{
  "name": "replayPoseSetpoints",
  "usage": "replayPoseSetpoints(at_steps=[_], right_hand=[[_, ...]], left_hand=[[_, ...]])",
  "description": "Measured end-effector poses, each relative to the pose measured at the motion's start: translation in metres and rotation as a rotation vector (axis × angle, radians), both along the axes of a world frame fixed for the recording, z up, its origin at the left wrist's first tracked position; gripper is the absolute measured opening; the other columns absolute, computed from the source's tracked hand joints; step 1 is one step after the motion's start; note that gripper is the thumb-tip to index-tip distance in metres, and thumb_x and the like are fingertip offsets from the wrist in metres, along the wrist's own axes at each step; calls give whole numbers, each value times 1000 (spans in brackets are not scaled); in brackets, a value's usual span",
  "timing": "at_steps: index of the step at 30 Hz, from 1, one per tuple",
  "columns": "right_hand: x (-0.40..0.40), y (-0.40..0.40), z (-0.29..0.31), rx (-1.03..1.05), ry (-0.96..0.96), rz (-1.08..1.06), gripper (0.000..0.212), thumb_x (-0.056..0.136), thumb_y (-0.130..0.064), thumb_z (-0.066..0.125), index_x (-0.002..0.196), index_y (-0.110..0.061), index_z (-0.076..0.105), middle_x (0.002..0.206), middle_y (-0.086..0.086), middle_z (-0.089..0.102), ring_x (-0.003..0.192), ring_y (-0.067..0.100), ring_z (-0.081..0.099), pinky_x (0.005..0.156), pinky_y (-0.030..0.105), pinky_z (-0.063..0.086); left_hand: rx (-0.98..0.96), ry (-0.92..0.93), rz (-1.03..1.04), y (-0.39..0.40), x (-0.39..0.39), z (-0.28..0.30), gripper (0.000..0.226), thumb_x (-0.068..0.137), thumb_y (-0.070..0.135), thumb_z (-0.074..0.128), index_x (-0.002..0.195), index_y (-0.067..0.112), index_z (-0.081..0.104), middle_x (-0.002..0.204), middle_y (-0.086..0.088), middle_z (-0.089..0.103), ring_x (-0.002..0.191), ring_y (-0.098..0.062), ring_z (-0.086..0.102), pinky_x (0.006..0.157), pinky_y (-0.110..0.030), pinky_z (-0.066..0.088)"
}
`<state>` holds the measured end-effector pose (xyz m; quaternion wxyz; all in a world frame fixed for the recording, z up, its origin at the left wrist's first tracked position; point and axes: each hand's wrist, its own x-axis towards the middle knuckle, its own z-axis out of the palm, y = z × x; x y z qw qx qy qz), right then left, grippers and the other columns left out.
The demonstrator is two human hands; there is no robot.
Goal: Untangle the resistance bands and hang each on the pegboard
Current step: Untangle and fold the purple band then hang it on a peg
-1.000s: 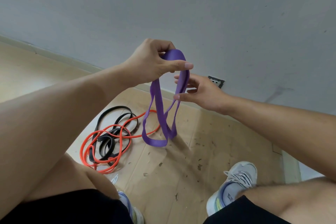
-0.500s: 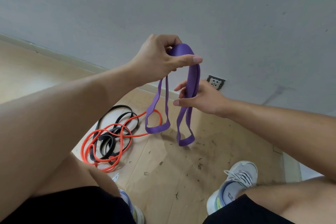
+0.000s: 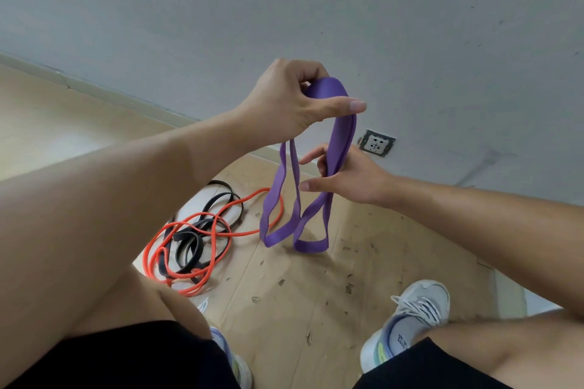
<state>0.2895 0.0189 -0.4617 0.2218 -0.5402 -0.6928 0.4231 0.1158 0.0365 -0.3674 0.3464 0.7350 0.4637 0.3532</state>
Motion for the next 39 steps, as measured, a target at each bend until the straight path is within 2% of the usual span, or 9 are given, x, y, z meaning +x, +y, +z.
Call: replayPoseSetpoints(at_steps=[9,12,15,18,25,28,34,36,39], right_hand=[[2,1,-3,9,-25,23,42,80,-38,88,115,-23,69,76,4,54,67,12,53,70,30,49],[0,0,-1,-16,-16,25,46,77,-41,90,116,-28,69,91,4,65,77,9,61,78,28,53],[-6,-3,1,-24,-23,51,44,76,-42,89,114,-37,66,100,-8,66,83,0,64,76,17,51],[-12,-5,2,-17,-24,68,43,79,-40,87,116,-32,68,98,-17,66,78,-15,61,69,8,49],[-24,-6,-2,33,60,-49,43,76,-40,90,106,-13,75,99,1,78,89,7,71,74,12,55],[-27,-4,-6,20,97,-74,37,77,-36,90,102,-13,77,97,-1,79,87,8,75,73,11,56],[-18,-2,-26,-53,89,-93,32,74,-28,94,73,-20,63,61,-12,64,59,7,63,61,23,51],[-12,1,-26,-29,65,-115,35,74,-25,94,76,-27,59,60,-19,57,58,4,56,61,23,49],[-5,8,-15,9,58,-137,35,77,-15,89,101,-24,65,82,-8,73,72,17,70,73,35,61]], left_hand=[[-4,16,5,-1,-2,0,52,72,57,83,87,9,71,87,-21,71,64,-13,55,59,-21,44],[-9,-6,2,-3,1,0,52,72,55,84,87,6,71,86,-22,70,64,-18,58,61,-29,52],[-17,-35,-1,-4,3,0,51,74,51,85,89,4,70,84,-18,72,72,-26,70,71,-39,60],[-9,-82,7,-5,6,1,51,76,46,85,90,0,70,85,-19,73,74,-24,73,70,-32,63],[-20,-244,26,-9,14,3,47,79,33,87,90,-8,66,86,-23,73,75,-24,77,63,-20,59],[9,-307,53,-9,16,7,46,81,32,86,89,-9,66,80,-20,74,72,-24,77,65,-24,61],[8,-620,207,12,-5,25,29,94,29,72,84,4,62,75,-4,69,71,-19,73,71,-39,64],[-19,-692,303,26,-27,25,32,98,36,65,89,5,63,84,-7,71,76,-20,74,75,-36,64],[-99,-621,460,51,-69,1,41,99,51,57,91,11,64,93,-6,70,82,-20,73,80,-33,63]])
